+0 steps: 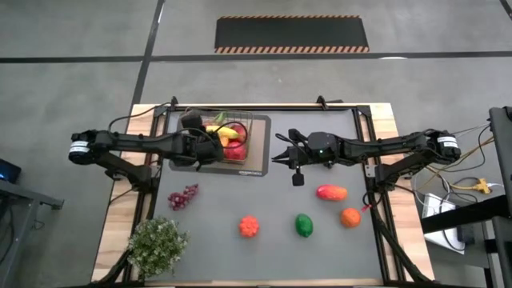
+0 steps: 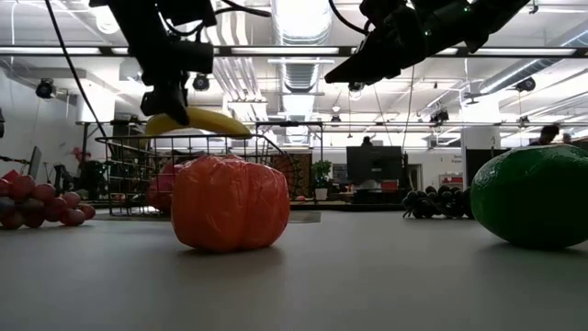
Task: Build produce basket
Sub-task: Put the yellow banana into the wire basket
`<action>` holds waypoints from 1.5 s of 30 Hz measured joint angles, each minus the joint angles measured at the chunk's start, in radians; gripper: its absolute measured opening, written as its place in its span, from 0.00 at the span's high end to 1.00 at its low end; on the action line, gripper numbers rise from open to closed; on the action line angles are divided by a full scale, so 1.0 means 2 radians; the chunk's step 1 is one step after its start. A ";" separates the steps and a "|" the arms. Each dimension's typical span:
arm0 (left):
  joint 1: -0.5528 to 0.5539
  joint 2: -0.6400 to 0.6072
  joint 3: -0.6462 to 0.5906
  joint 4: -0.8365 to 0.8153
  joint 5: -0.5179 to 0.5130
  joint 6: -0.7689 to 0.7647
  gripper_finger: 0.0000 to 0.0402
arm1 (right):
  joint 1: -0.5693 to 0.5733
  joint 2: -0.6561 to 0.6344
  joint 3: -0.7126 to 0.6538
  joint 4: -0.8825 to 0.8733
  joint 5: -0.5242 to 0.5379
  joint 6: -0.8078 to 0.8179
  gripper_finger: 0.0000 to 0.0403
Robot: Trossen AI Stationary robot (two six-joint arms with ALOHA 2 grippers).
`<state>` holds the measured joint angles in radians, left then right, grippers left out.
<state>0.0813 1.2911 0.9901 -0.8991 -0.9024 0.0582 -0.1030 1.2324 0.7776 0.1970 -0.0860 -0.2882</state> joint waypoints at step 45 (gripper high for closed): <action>0.000 -0.001 -0.014 0.000 0.000 -0.022 0.53 | 0.000 0.000 0.000 -0.001 0.000 0.000 0.97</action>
<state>0.0805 1.2884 0.9622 -0.8996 -0.9024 0.0134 -0.1031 1.2324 0.7776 0.1950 -0.0860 -0.2882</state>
